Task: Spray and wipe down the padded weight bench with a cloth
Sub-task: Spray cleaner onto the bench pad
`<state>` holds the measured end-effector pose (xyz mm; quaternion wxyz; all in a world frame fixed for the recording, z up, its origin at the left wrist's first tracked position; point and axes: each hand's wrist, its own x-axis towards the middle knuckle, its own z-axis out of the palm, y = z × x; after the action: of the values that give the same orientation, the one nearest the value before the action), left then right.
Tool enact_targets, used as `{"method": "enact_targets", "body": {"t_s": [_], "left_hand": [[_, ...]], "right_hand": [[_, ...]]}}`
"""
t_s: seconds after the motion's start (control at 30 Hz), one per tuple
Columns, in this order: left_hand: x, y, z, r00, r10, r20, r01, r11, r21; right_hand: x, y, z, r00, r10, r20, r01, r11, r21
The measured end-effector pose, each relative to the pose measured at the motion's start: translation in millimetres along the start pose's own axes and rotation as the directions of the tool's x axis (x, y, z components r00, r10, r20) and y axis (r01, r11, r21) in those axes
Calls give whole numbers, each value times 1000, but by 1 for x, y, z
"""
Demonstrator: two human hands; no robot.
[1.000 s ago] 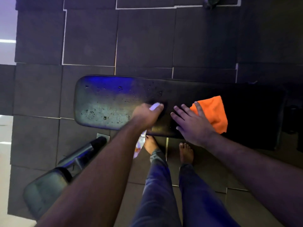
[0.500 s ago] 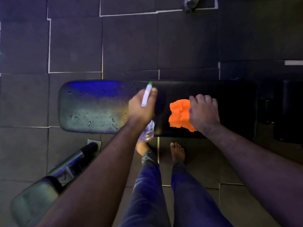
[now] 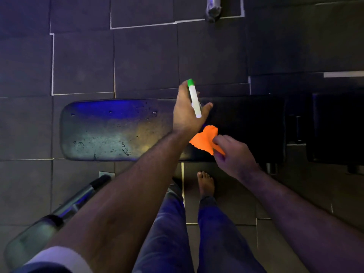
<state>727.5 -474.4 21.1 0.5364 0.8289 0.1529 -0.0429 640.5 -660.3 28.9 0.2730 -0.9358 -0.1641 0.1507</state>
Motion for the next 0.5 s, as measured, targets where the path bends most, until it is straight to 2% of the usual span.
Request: {"method": "enact_targets", "body": {"t_s": [0.1, 0.27, 0.33, 0.4, 0.43, 0.5], "left_hand": [[-9, -7, -14, 999, -26, 36, 26, 1000, 18], [-55, -33, -72, 999, -26, 21, 27, 998, -56], [-76, -48, -109, 982, -60, 180, 86, 986, -143], [-96, -61, -148, 896, -122, 426, 233, 947, -219], [-105, -68, -166, 851, -133, 507, 280, 933, -225], [-120, -85, -197, 826, -163, 539, 288, 945, -156]], "right_hand": [[-10, -11, 5, 997, -47, 55, 44, 998, 49], [-8, -52, 18, 963, -235, 129, 223, 969, 105], [-1, -74, 26, 961, -236, 142, 214, 964, 156], [9, -99, 36, 966, -228, 121, 197, 955, 223], [15, -110, 41, 968, -232, 100, 200, 946, 255], [30, -133, 51, 966, -247, 77, 215, 932, 292]]}}
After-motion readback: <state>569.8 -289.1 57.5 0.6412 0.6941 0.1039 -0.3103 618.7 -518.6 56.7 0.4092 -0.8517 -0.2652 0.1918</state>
